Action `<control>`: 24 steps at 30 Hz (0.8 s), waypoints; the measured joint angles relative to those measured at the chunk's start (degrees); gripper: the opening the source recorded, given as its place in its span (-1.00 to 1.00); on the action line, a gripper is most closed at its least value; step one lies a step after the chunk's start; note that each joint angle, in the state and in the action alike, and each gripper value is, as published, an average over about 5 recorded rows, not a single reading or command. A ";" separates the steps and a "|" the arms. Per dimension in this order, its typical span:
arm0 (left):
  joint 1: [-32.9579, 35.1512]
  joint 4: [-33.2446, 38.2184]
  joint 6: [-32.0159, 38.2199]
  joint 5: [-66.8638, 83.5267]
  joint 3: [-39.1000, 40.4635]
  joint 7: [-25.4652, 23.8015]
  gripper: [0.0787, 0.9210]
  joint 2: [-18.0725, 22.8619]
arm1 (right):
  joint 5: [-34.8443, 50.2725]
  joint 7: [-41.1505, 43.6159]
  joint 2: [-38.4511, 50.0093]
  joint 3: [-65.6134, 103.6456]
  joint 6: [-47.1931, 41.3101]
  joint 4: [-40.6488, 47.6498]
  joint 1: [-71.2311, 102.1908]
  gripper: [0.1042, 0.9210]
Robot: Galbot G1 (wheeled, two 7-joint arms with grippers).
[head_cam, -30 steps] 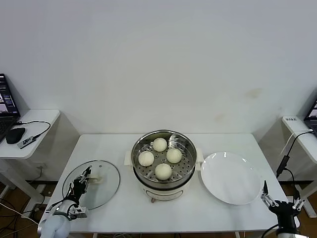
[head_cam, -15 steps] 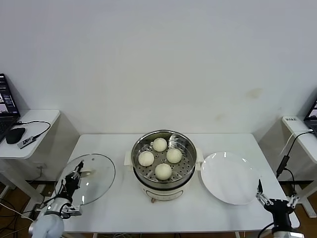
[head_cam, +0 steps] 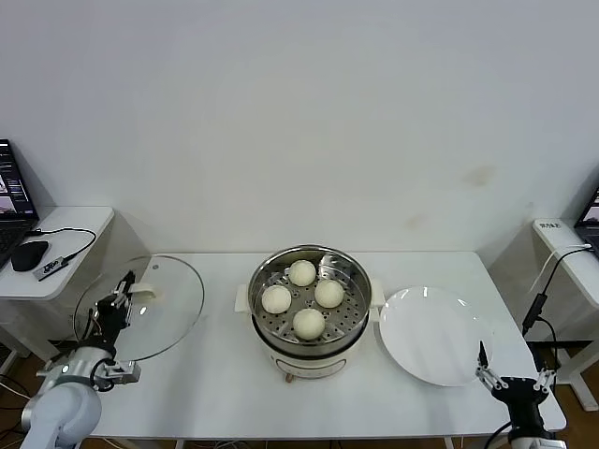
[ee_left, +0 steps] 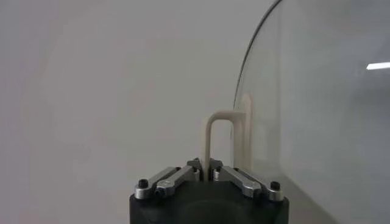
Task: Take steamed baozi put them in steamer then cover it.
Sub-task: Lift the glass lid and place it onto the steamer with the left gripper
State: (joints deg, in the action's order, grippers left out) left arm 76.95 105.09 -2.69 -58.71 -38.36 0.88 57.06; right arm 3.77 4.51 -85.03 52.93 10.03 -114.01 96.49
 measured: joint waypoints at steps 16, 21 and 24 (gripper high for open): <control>-8.78 8.88 -12.32 0.28 15.18 -8.70 -0.83 0.26 | -3.12 0.13 -0.26 -2.78 0.59 3.29 -2.22 0.76; -13.26 8.89 -16.19 -3.56 21.71 -11.42 -0.83 2.98 | -4.27 0.06 -0.32 -3.87 0.74 4.61 -3.07 0.76; -15.80 8.37 -18.31 -6.18 25.25 -13.03 -0.83 5.22 | -4.93 0.03 -0.49 -4.53 0.71 5.37 -3.52 0.76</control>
State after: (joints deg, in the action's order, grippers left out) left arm 61.15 113.46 -21.01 -64.89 -13.12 -12.15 62.28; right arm -1.15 4.54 -85.52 48.40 10.74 -108.64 92.98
